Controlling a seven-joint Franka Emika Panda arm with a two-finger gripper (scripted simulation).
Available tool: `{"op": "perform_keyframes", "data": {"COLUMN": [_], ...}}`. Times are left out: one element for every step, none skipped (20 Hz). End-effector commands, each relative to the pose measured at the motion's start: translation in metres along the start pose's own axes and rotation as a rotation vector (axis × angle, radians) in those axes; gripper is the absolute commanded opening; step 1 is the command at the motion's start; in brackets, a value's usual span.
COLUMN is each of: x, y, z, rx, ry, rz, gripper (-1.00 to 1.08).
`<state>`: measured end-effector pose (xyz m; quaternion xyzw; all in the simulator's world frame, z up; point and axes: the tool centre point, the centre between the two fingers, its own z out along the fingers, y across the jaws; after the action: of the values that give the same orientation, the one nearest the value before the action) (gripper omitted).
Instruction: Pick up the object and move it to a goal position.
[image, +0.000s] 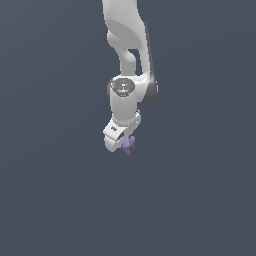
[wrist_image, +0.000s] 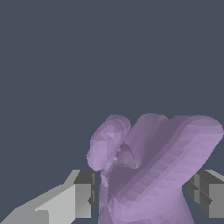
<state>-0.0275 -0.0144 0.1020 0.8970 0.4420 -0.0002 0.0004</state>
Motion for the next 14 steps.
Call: {"op": "perform_keyframes", "data": {"x": [0.000, -0.001, -0.001, -0.001, -0.002, -0.002, -0.002, -0.003, -0.003, -0.003, -0.003, -0.003, -0.004, -0.004], "y": [-0.007, -0.010, -0.013, -0.016, -0.020, -0.024, -0.028, -0.032, -0.036, -0.040, -0.044, -0.049, -0.053, -0.057], "z": [-0.016, -0.023, -0.030, -0.039, -0.047, -0.056, -0.066, -0.075, -0.084, -0.094, -0.104, -0.114, -0.124, -0.134], "rx": [-0.001, -0.001, -0.001, -0.001, -0.001, -0.001, -0.001, -0.001, -0.001, -0.001, -0.001, -0.001, -0.001, -0.001], "ry": [0.000, 0.000, 0.000, 0.000, 0.000, -0.001, -0.001, -0.001, -0.001, -0.001, -0.001, -0.001, -0.001, -0.001], "rz": [0.000, 0.000, 0.000, 0.000, 0.000, -0.001, -0.001, -0.001, -0.001, -0.001, -0.001, -0.001, -0.001, -0.001], "gripper": [-1.00, -1.00, -1.00, -1.00, -1.00, -1.00, -1.00, -1.00, -1.00, -1.00, -1.00, -1.00, -1.00, -1.00]}}
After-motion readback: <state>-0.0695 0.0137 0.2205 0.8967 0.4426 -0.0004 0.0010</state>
